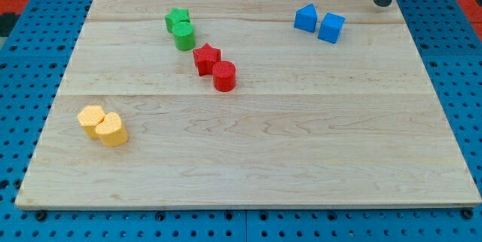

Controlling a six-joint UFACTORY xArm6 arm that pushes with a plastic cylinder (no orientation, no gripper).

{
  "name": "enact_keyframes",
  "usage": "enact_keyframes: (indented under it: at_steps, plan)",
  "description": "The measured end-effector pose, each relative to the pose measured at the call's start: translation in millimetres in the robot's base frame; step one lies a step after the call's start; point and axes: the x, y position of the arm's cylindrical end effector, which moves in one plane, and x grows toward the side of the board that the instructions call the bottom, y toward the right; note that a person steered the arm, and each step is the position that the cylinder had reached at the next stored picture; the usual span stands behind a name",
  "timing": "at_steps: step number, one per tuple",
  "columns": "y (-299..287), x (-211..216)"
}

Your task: Move the green star to the top right of the green circle

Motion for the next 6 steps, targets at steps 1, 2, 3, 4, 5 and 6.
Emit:
enact_keyframes:
  at_steps: [1,2,3,4,5,6]
  plan:
    - [-13,1]
    - [-56,-13]
    - [-103,-19]
    - [-176,-26]
    - [-283,-27]
    - [-371,-13]
